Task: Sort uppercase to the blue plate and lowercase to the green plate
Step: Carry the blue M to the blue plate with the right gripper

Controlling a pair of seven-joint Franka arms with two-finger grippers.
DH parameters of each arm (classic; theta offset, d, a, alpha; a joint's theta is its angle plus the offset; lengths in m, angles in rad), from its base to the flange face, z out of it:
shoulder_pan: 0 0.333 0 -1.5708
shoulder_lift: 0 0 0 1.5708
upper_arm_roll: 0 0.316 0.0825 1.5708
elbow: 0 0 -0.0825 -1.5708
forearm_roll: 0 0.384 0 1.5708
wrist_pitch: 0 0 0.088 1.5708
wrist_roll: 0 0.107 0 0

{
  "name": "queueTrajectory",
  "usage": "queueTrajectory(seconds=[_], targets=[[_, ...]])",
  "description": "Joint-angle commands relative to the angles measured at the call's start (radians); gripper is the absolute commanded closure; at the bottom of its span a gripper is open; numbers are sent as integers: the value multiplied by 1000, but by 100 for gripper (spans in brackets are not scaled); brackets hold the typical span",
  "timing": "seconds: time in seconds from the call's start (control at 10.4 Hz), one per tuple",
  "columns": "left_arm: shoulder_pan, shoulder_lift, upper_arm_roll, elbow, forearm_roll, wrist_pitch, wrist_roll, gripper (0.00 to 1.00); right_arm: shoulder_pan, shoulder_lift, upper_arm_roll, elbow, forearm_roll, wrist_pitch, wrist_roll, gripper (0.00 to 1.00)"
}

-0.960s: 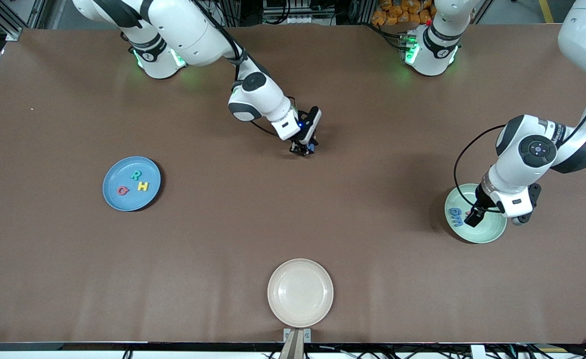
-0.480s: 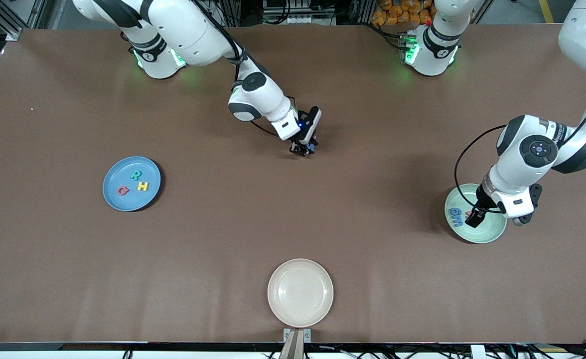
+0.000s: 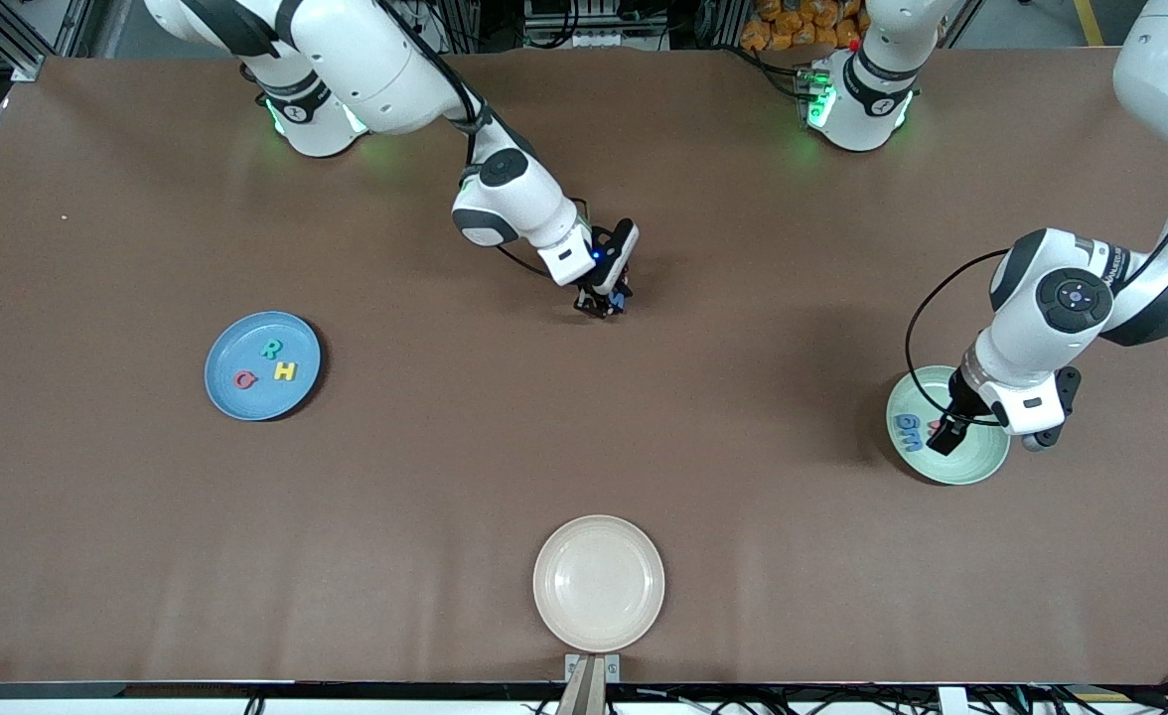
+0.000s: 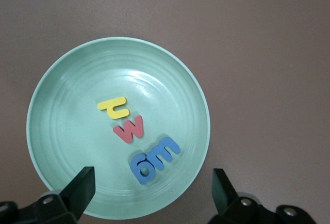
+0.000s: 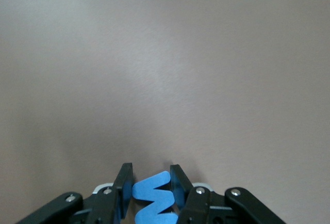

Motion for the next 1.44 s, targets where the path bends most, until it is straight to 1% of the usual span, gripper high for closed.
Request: queueTrajectory(seconds=[0.0,0.29,0.38,0.48,0.58,0.67,0.96,1.15,1.34], targets=[[4,-13,-9,5,24,-17,-11,0,-34,5,9,35,-11,-38,8,91],[4,-27,-10,-5,27,-17,2,0,-115,1,7,25,-27,-70,-32,93],[4,-30,-14,-3,27,-17,2,0,-154,-16,7,19,-27,-105,-59,94],[4,-32,-24,-3,27,-17,2,0,-181,-54,12,12,-28,-183,-63,95],[4,-48,-24,-3,27,-17,14,0,-212,-83,20,5,-27,-232,-63,95],[8,-71,-24,0,27,-17,31,0,-235,-110,24,-18,-25,-236,-63,97],[20,-131,-24,11,10,-17,97,0,-321,-182,24,-105,-25,-234,-78,97],[24,-145,-29,11,9,-17,100,0,-404,-254,24,-187,-25,-233,-79,97],[25,-151,-47,12,9,-23,101,0,-512,-329,24,-272,-25,-233,-108,98]])
